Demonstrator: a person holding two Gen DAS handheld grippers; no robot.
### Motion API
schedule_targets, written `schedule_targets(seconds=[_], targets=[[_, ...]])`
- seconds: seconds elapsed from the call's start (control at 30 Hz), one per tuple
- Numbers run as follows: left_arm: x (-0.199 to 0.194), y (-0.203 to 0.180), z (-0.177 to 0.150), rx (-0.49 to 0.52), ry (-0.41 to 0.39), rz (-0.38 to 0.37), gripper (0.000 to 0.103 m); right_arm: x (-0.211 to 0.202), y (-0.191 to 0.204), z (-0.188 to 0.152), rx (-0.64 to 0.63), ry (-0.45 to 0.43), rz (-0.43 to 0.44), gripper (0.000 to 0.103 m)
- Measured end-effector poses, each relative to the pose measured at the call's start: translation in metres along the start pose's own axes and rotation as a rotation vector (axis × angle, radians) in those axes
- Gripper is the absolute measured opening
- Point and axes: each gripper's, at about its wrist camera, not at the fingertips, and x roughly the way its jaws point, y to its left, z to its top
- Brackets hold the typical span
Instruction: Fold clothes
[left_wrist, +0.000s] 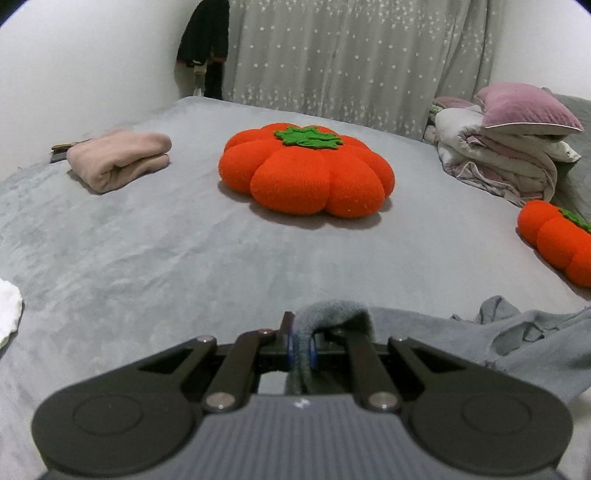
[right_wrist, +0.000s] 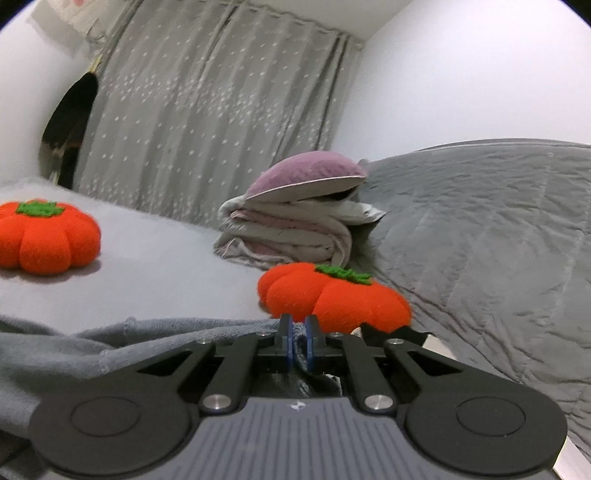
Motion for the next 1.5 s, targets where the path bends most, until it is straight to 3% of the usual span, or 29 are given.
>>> schedule_targets(seconds=[0.3,0.57,0.7,0.77,0.8,0.97,1.07,1.2,1.27,1.37,1.5], targets=[[-0.003,-0.007,-0.005,0.039,-0.005,-0.025,0.007,-0.01,-0.011,0.007,0.042,-0.072,-0.083,0.007],[0.007,-0.027,-0.021,0.151,0.061,-0.034,0.008,0.006,-0.015,-0.001,0.041,0.038,-0.063,0.007],[0.014,-0.031,-0.029,0.204,0.104,-0.029,0.013,0.016,-0.014,-0.008,0.013,0.143,0.01,0.007],[0.017,-0.031,-0.031,0.219,0.119,-0.025,0.031,0.023,-0.012,-0.015,0.0,0.21,0.058,0.008],[0.018,-0.03,-0.031,0.226,0.121,-0.021,0.036,0.026,-0.011,-0.018,-0.003,0.237,0.073,0.008],[0.015,-0.031,-0.032,0.274,0.09,0.025,0.043,0.029,-0.016,-0.02,-0.009,0.241,0.063,0.008],[0.014,-0.036,-0.035,0.318,0.087,0.007,0.047,0.032,-0.016,-0.021,-0.005,0.257,0.092,0.008],[0.009,-0.051,-0.042,0.406,0.062,-0.011,0.06,0.036,-0.001,-0.027,-0.024,0.295,0.176,0.01],[0.006,-0.061,-0.046,0.46,0.032,0.005,0.067,0.035,0.012,-0.031,-0.07,0.298,0.216,0.017],[0.004,-0.073,-0.05,0.519,0.003,-0.002,0.068,0.031,0.036,-0.035,-0.147,0.293,0.292,0.02],[0.007,-0.093,-0.06,0.61,0.007,-0.083,0.074,0.029,0.058,-0.04,-0.182,0.317,0.406,0.024]])
